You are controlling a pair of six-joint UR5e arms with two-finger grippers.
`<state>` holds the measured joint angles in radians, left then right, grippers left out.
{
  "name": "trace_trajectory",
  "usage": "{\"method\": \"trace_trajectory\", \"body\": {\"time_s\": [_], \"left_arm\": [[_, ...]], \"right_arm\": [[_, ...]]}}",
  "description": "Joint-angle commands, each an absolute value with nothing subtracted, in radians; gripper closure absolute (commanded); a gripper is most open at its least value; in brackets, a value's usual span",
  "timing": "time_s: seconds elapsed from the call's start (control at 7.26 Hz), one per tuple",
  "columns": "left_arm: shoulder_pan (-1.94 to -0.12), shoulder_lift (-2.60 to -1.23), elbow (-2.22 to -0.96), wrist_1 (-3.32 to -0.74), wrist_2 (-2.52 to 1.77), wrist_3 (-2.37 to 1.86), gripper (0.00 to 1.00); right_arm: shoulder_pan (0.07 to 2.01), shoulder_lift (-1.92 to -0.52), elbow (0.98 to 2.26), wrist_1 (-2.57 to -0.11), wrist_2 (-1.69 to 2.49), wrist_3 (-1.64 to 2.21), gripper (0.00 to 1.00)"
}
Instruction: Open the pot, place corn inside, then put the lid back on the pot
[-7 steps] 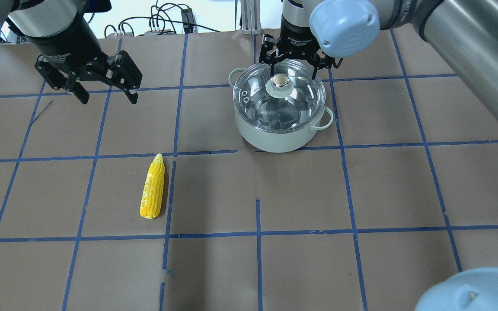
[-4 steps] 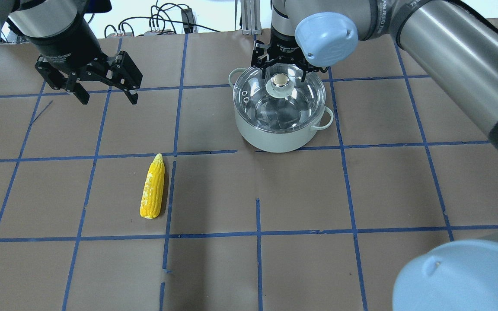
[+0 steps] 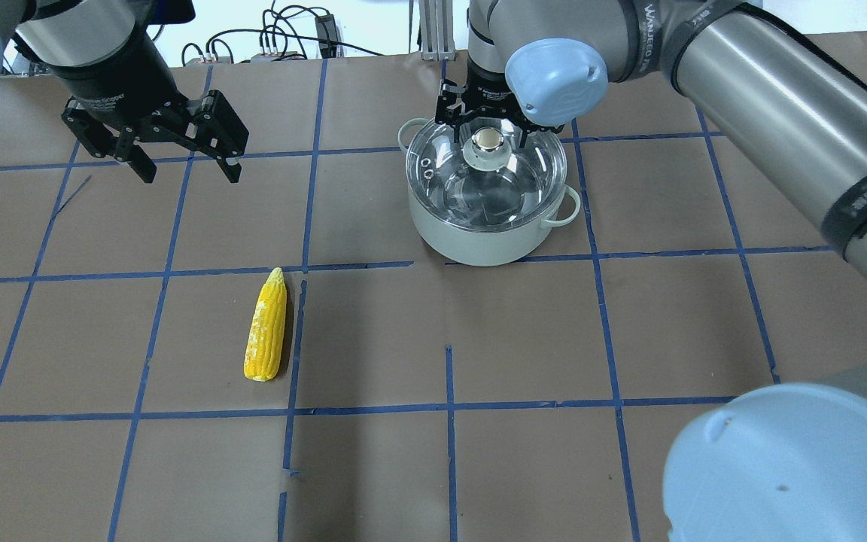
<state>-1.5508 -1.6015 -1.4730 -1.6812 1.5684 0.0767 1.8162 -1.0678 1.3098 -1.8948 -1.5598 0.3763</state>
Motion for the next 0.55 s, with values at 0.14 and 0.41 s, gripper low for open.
{"method": "trace_trajectory", "body": {"time_s": [0.14,0.41], "left_arm": [[-1.551,-1.601,-1.473,-1.681,1.568,0.077,0.0],[-1.551,-1.601,-1.474,-1.68,1.568,0.077,0.0]], "right_arm": [[1.816,-1.058,1.308,-1.908,-1.565,0.377,0.15],[1.816,-1.058,1.308,-1.901,-1.563,0.376,0.43]]}}
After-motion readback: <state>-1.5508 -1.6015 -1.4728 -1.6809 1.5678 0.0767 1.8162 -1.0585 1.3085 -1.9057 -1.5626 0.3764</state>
